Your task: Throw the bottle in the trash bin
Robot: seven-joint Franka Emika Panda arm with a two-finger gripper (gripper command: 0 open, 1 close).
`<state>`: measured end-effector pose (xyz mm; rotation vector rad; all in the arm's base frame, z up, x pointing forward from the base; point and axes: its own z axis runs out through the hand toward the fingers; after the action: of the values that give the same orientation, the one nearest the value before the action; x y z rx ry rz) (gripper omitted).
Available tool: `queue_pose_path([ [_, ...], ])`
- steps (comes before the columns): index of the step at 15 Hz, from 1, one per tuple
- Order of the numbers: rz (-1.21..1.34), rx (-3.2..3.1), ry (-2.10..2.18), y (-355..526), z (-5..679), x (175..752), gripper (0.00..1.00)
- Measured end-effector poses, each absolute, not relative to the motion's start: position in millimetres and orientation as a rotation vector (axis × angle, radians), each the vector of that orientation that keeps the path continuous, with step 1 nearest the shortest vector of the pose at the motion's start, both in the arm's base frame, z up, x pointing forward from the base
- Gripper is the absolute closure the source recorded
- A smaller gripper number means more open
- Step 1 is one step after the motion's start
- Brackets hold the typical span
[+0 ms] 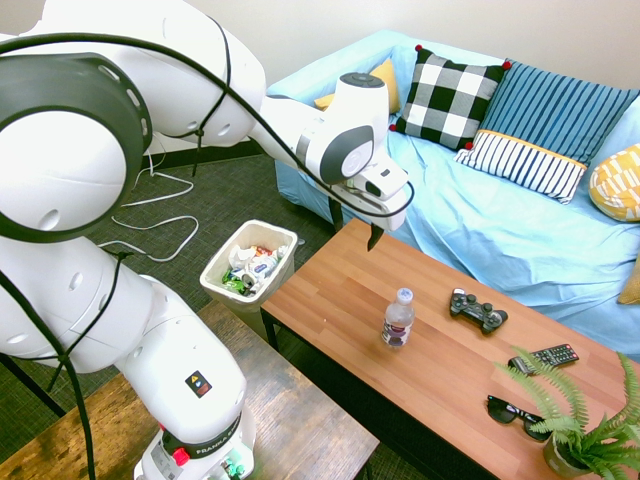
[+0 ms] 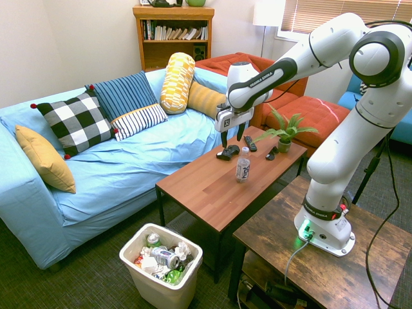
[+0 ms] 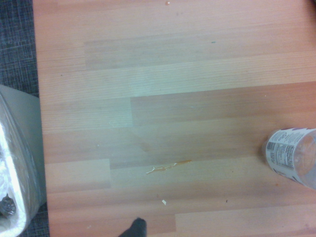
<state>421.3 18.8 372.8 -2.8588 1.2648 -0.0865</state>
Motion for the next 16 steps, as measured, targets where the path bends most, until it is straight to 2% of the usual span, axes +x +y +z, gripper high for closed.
queue_pose_path([
  [3, -0.085, -2.846, 1.285, 12.1, 373.6, 422.8, 0.00],
  [7, -0.106, -2.776, 1.428, -39.6, 365.5, 425.1, 0.00],
  [16, -0.132, -2.707, 1.743, -89.1, 288.6, 438.1, 0.00],
])
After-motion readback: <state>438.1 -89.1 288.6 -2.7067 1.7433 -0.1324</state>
